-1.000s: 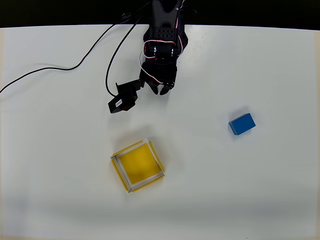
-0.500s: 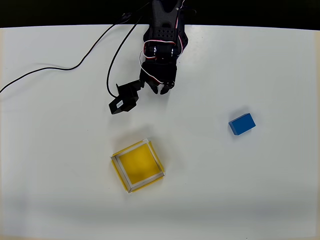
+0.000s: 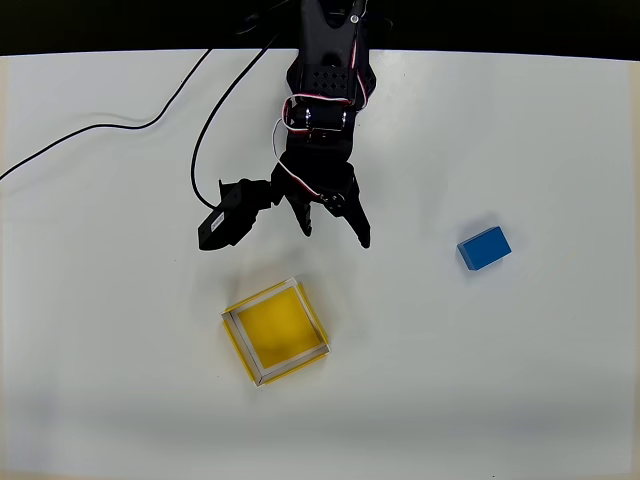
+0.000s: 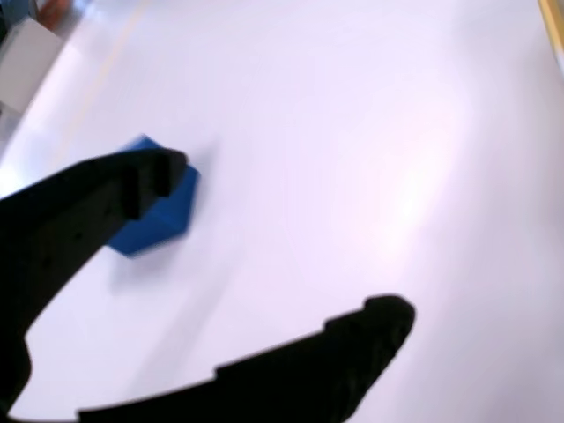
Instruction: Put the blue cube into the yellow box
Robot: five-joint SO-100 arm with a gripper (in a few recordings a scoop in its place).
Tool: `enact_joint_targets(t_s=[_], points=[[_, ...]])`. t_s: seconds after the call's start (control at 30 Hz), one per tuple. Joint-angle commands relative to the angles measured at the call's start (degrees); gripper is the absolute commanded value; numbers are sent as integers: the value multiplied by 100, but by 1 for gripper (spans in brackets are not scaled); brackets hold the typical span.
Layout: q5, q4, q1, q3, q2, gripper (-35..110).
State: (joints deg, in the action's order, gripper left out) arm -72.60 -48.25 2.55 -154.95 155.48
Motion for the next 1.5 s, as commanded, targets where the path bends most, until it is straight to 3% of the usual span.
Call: enact_joint_targets(t_s=[0.0, 0.4, 0.7, 1.47], points=[[563, -167, 360, 2162, -782, 50], [3437, -1415, 1582, 5669, -3744, 52], [5071, -2118, 2672, 6548, -5282, 51], [7172, -2979, 4465, 7813, -7356, 49]])
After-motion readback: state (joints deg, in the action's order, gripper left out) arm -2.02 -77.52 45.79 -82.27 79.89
